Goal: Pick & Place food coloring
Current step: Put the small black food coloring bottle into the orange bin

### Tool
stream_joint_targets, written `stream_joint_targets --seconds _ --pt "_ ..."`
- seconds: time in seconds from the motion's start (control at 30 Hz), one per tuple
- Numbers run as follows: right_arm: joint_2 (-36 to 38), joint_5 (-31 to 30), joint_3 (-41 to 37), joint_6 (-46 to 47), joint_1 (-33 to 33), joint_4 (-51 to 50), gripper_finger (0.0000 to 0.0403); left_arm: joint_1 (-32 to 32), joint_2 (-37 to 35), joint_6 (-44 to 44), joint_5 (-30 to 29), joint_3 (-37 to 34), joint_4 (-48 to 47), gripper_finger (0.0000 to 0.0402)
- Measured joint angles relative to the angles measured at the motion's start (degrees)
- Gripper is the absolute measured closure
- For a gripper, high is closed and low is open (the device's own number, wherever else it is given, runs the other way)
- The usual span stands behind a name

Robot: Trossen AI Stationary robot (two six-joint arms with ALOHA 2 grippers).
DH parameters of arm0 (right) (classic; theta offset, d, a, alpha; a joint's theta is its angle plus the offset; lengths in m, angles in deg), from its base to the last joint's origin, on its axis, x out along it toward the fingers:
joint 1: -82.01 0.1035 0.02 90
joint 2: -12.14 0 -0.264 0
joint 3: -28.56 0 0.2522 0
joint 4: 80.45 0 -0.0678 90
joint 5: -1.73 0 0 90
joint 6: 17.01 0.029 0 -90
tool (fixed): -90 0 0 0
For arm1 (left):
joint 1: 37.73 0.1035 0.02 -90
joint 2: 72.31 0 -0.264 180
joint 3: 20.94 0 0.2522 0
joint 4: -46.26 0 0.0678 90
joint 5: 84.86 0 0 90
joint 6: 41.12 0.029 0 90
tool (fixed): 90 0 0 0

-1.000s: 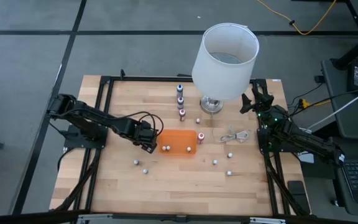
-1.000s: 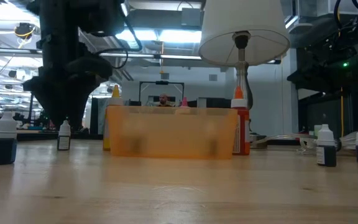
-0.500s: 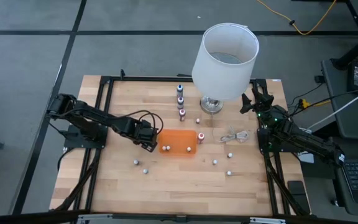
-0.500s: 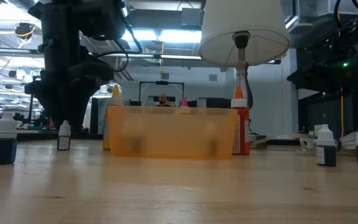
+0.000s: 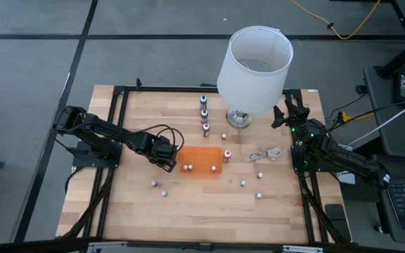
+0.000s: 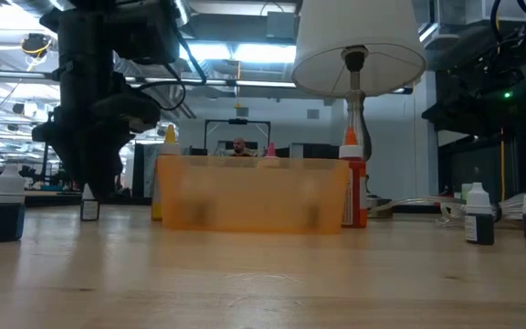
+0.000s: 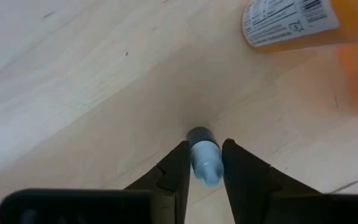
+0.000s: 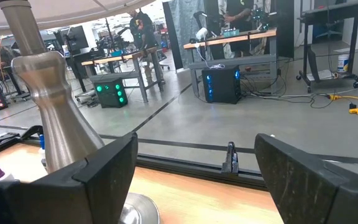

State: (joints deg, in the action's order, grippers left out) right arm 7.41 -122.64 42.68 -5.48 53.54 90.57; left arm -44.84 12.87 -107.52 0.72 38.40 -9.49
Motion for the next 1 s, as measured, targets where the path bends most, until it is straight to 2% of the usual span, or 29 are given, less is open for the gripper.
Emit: stream_joint_targets --seconds 0.17,0.33,0.73,1.0 --pt "0.00 0.00 -0.01 0.00 -0.01 -0.01 0.0079 0.00 -0.02 0.73 0.24 -0.08 0.17 0.0325" --pt "0.00 0.00 -0.01 -0.01 -0.01 -0.01 0.0079 -0.01 -0.27 2.97 3.35 1.24 -1.84 0.0333" --pt "0.00 0.00 0.00 0.00 0.00 -0.01 0.0079 -0.38 -1.67 9.38 2.60 13.98 -14.10 0.0337" --pt "0.00 0.00 0.00 0.00 -0.01 -0.02 0.0079 -2.00 2.56 15.26 3.25 25.21 -21.45 0.0338"
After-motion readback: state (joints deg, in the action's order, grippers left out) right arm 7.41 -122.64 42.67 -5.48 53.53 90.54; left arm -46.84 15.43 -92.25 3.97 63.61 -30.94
